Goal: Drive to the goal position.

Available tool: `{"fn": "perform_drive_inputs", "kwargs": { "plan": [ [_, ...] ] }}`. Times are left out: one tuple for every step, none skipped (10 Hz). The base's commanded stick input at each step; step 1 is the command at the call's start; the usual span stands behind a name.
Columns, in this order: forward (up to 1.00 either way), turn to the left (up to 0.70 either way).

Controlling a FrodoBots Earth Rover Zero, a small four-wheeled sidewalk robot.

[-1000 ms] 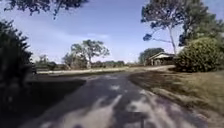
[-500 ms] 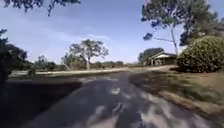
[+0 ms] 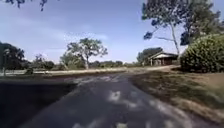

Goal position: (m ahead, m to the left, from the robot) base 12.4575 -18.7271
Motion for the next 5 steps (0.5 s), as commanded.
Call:
{"fn": "perform_drive_inputs", "kwargs": {
  "plan": [
    [1.00,0.00],
    [1.00,0.00],
    [1.00,0.00],
    [1.00,0.00],
    [1.00,0.00]
  ]
}}
